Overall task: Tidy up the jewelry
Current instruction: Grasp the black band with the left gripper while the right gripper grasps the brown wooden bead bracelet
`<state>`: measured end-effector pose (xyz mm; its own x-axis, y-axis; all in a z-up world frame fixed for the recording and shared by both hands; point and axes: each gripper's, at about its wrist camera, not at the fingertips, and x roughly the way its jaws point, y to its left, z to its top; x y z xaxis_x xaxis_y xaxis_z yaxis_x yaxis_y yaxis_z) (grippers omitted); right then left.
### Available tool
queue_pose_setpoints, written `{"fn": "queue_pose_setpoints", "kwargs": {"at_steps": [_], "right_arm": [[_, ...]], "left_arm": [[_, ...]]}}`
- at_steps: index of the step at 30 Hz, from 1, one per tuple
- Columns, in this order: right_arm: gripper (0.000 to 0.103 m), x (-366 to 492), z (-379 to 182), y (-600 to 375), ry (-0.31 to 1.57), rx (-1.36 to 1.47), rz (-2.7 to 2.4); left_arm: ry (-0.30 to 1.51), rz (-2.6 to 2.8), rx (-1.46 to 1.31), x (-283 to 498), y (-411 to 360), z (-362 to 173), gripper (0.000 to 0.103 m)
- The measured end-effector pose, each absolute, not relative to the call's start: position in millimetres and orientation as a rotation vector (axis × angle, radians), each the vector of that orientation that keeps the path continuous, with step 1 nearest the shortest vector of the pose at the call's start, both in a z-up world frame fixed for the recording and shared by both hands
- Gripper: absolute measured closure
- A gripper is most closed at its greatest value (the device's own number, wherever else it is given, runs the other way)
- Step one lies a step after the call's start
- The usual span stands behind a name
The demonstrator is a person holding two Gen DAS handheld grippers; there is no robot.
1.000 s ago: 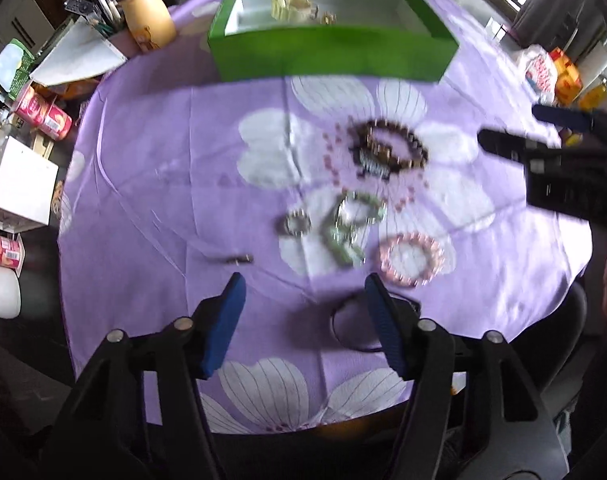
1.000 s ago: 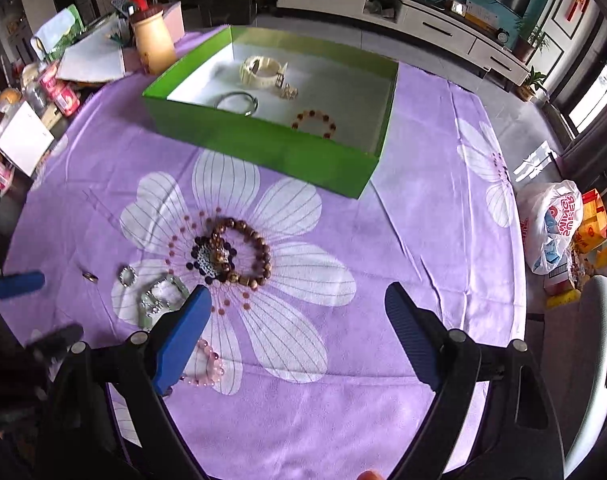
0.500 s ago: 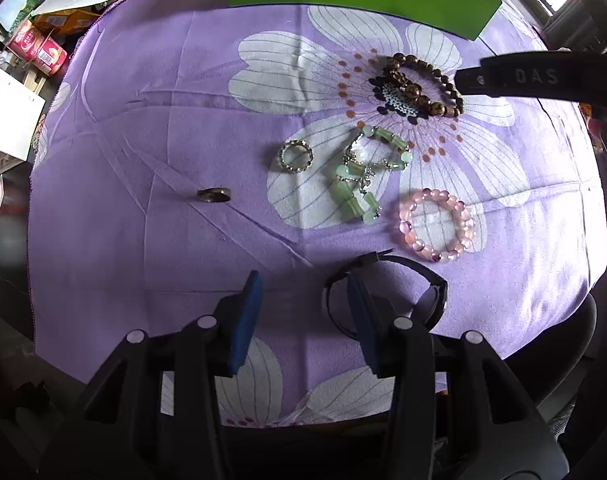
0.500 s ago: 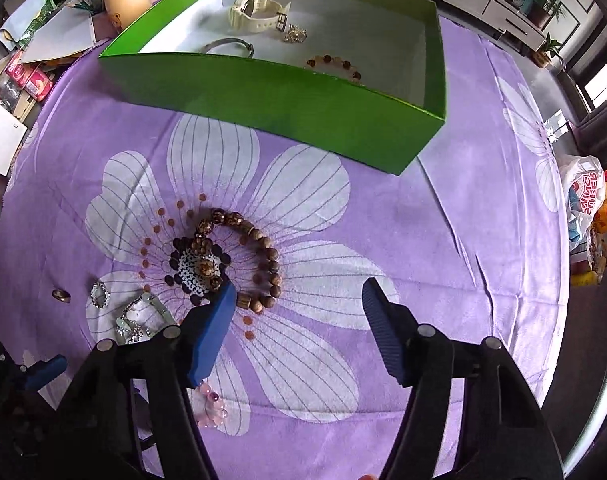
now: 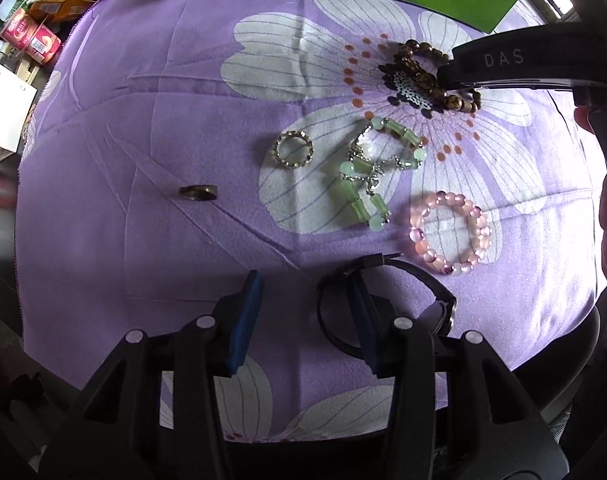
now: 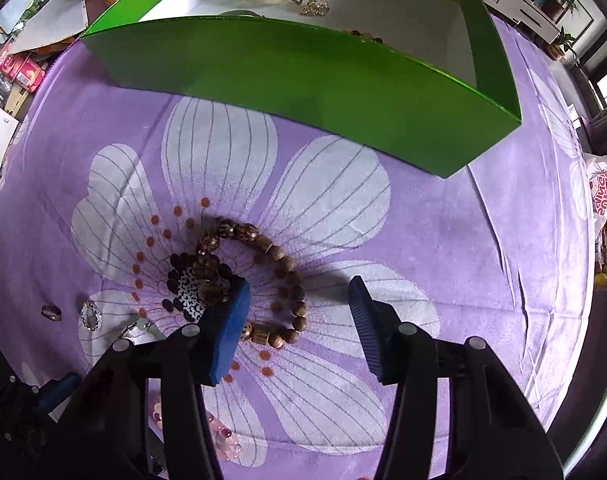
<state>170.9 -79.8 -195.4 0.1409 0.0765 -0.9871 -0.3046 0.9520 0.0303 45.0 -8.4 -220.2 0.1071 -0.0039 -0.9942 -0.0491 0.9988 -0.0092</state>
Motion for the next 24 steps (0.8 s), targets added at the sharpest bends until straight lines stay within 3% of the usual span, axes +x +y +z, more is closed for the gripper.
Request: {"fn": "queue_pose_setpoints", "kwargs": {"at_steps": [3, 4, 8, 9, 10, 13, 15, 24], "right_arm": [[0.052, 168.5, -195.8, -78.7, 1.396, -0.196, 0.278], [0.057, 167.3, -195.3, -78.4, 1.396, -0.192, 0.280], [0.090, 156.3, -193.1, -75.1, 1.401, -0.204, 0.300], [0.094, 154.2, -193.2, -73.2, 1.410, -0.204, 0.310], [0.095, 153.1, -193.5, -72.8, 1.418, -0.196, 0.321], [0.096, 148.3, -194.2, -68.3, 1.418, -0.204, 0.332], [0.096, 143.9, -194.0, -67.4, 1.422, -0.182, 0.335], [0.096, 133.2, -170.2, -71.7, 1.381, -0.171, 0.347]], "left_arm": [[1.460, 0.040, -0.034, 47.3, -9.2, -221.1, 0.056], [1.457, 0.042, -0.033, 48.1, -9.1, -221.5, 0.055], [1.456, 0.048, -0.043, 49.0, -8.4, -222.5, 0.057], [1.455, 0.050, -0.045, 49.4, -8.2, -222.4, 0.058], [1.452, 0.053, -0.048, 48.9, -7.7, -222.5, 0.060], [1.444, 0.057, -0.057, 47.7, -7.6, -219.1, 0.079], [1.441, 0.059, -0.067, 47.2, -7.7, -218.5, 0.098], [1.415, 0.035, -0.131, 47.0, 5.3, -205.1, 0.099]]}}
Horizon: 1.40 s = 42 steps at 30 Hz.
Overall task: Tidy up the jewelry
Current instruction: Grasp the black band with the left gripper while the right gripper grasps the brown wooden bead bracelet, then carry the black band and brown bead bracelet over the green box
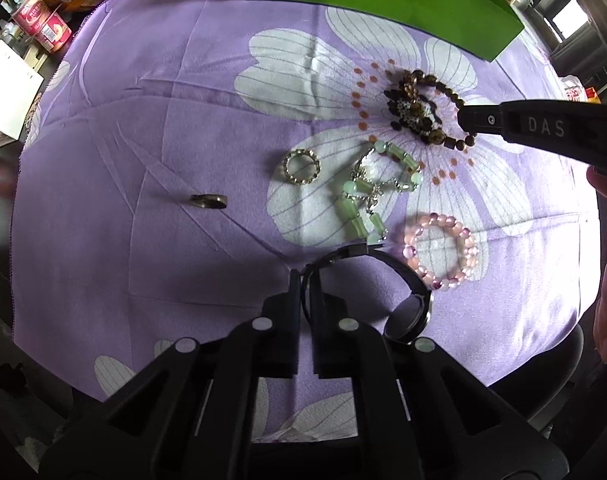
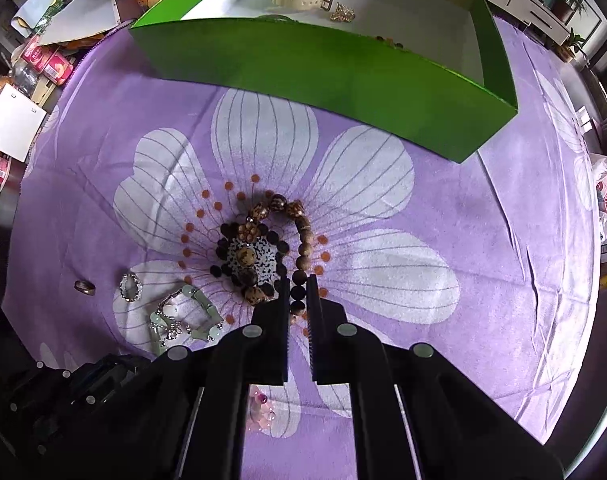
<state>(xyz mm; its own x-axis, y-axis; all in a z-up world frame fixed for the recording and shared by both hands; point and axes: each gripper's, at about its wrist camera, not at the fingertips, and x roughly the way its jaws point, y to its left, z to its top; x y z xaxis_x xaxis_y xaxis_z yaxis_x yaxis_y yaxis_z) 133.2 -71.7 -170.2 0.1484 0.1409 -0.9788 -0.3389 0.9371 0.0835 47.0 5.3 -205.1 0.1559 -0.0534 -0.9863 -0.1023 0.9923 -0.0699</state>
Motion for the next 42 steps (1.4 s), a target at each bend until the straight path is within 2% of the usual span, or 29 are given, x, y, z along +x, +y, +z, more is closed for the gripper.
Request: {"fn": "queue_pose_setpoints", "kwargs": {"at_steps": [23, 42], "right_arm": [[0.096, 113.8, -84.1, -74.1, 1.252, -0.199, 0.404], [0.096, 136.1, -32.6, -77.9, 1.192, -0.182, 0.395]], "left_arm": [[1.288, 0.027, -0.173, 75.3, 20.0, -136.0, 0.099], [1.213, 0.022, -0.182, 145.3, 26.8, -85.0, 0.098]]}}
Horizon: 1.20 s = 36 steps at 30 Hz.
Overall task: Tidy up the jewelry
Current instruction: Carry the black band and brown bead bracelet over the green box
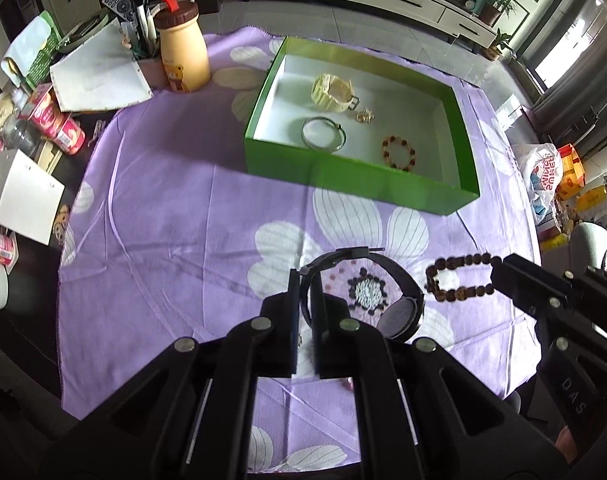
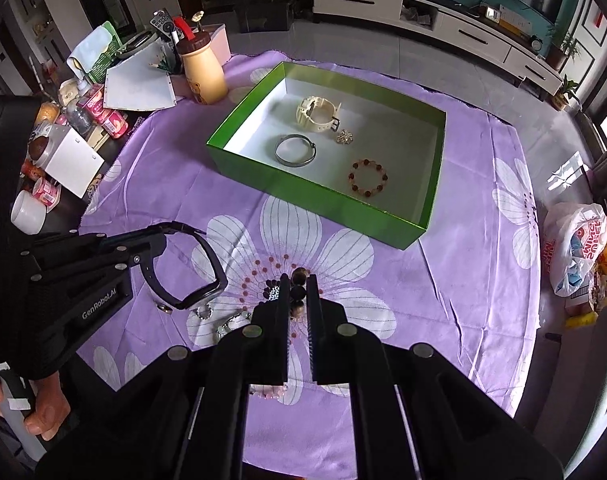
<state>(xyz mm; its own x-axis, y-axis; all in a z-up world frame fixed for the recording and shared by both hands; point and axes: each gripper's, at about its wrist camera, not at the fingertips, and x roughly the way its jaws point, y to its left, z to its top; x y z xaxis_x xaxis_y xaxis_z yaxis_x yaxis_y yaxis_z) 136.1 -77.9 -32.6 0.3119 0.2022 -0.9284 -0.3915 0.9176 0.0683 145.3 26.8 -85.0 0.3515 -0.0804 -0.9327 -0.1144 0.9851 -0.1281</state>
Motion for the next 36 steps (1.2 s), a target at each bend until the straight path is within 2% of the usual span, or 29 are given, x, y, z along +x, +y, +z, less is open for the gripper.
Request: {"fn": "queue_pose_setpoints", "kwargs": {"at_steps": [17, 26, 36], "right_arm": [[0.096, 231.9, -10.5, -89.0, 1.174, -0.146, 0.319], [0.096, 313.8, -56.6, -99.8, 1.228, -0.146, 0.232], [0.096, 363.4, -117.6, -105.1, 1.321, -0.130, 0.183]], "left_arm": [[1.204, 0.041, -0.179, 252.8, 28.4, -70.8, 0.098], [1.253, 0.091, -0.172, 330.9, 34.5, -108.5, 0.098], [1.337, 0.097, -0.140, 374.3, 27.2, -158.5, 0.098]]}}
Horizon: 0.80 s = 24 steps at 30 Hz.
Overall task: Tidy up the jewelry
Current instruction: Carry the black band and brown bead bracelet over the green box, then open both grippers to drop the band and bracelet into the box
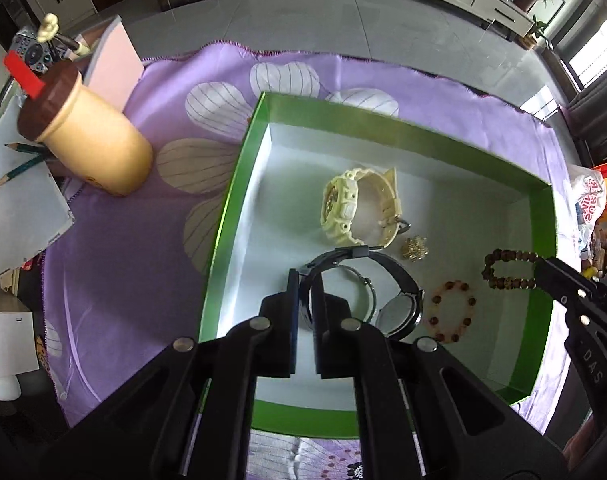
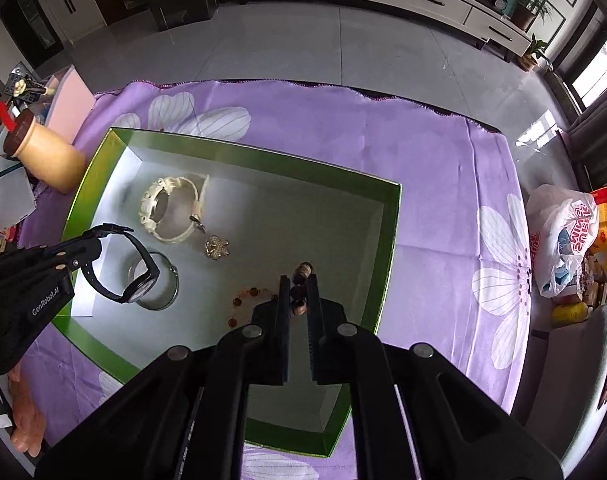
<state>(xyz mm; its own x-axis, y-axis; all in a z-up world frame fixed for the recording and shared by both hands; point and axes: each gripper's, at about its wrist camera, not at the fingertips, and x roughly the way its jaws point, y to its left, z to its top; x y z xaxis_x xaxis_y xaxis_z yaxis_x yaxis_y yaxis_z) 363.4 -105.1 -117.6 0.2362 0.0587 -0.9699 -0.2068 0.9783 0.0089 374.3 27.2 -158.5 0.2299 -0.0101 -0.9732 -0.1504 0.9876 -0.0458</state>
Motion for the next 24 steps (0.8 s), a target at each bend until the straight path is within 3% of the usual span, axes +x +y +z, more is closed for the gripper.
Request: {"fn": "queue_pose_setpoints", "kwargs": {"at_steps": [7, 9, 10, 11, 13, 15, 19, 24], "right_arm": [[0.096, 370.4, -133.3, -103.8, 1.344, -0.136, 0.168], [0.095, 371.8, -134.8, -100.8, 1.351, -0.155, 0.174], [0.084, 371.9, -134.6, -99.6, 1.349, -0.167, 0.168], [0.059, 371.5, -133.6, -99.2, 1.342, -0.171, 0.162], [0.026, 368.7, -125.7, -98.3, 1.304, -0.158, 0.176], [0.025, 365.8, -118.3, -98.1, 1.281, -0.161, 0.170], [0.025, 355.5, -98.6, -100.7, 1.246, -0.146, 0.175], [0.025, 318.2, -56.9, -104.7, 1.139, -0.169, 0.159]], "left_arm": [[1.372, 0.138, -0.121, 376.3, 34.3, -178.0, 0.097], [1.374, 0.135, -0.119, 377.1, 34.6, -179.8, 0.090], [1.371, 0.142, -0.117, 377.5, 34.8, -179.7, 0.086], [1.368, 0.161, -0.101, 378.1, 35.2, -179.3, 0.076], [1.354, 0.168, -0.081, 377.5, 33.7, -175.7, 0.071], [1.359, 0.149, -0.115, 376.9, 36.0, -173.7, 0.059], [1.324, 0.149, -0.130, 369.1, 39.1, -159.0, 0.046], [1.258, 0.108, -0.166, 345.1, 38.5, -124.5, 0.045]]}}
